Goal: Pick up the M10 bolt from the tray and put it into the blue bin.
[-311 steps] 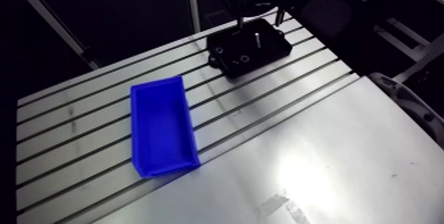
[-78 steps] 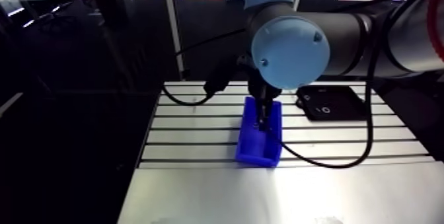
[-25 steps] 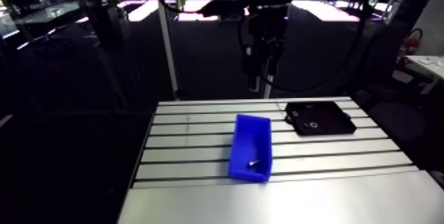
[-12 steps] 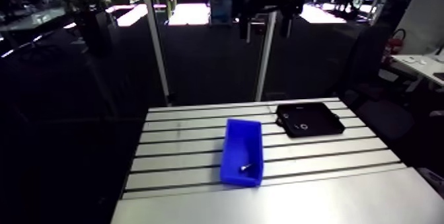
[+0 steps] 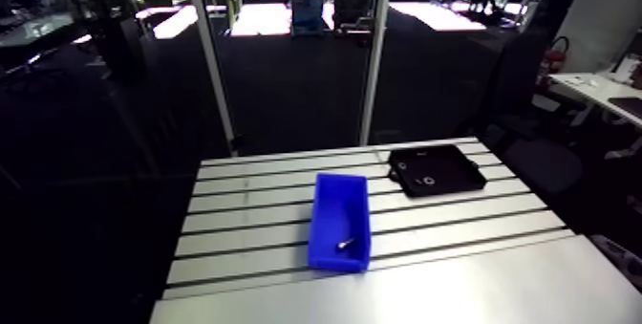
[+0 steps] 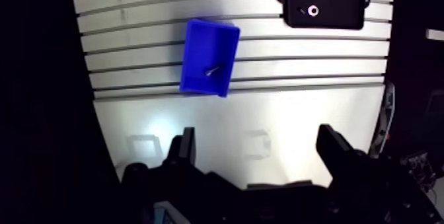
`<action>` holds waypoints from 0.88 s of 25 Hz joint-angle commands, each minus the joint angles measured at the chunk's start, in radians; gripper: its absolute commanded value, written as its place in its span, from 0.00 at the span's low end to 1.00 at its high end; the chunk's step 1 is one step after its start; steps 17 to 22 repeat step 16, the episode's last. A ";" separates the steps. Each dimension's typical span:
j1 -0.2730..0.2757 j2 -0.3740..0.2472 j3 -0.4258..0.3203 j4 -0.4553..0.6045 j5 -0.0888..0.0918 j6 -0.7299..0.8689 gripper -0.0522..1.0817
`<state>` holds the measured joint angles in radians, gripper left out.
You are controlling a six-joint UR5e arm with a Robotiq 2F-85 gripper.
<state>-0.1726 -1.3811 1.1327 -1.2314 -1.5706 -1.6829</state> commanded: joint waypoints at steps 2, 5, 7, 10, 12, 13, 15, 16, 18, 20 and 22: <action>-0.002 0.000 0.003 0.008 0.004 0.012 0.05; -0.002 0.000 0.003 0.007 0.004 0.012 0.05; -0.002 0.000 0.006 0.007 0.004 0.012 0.06; -0.002 -0.002 0.014 0.004 0.004 0.012 0.05; -0.002 -0.002 0.014 0.002 0.004 0.012 0.06; -0.002 -0.002 0.014 0.002 0.004 0.012 0.05; -0.004 -0.002 0.015 0.002 0.002 0.012 0.05; -0.004 0.000 0.017 0.002 0.002 0.012 0.05; -0.004 0.000 0.017 0.002 0.002 0.012 0.05; -0.004 0.000 0.017 0.002 0.002 0.012 0.05; -0.004 0.000 0.017 0.002 0.002 0.012 0.05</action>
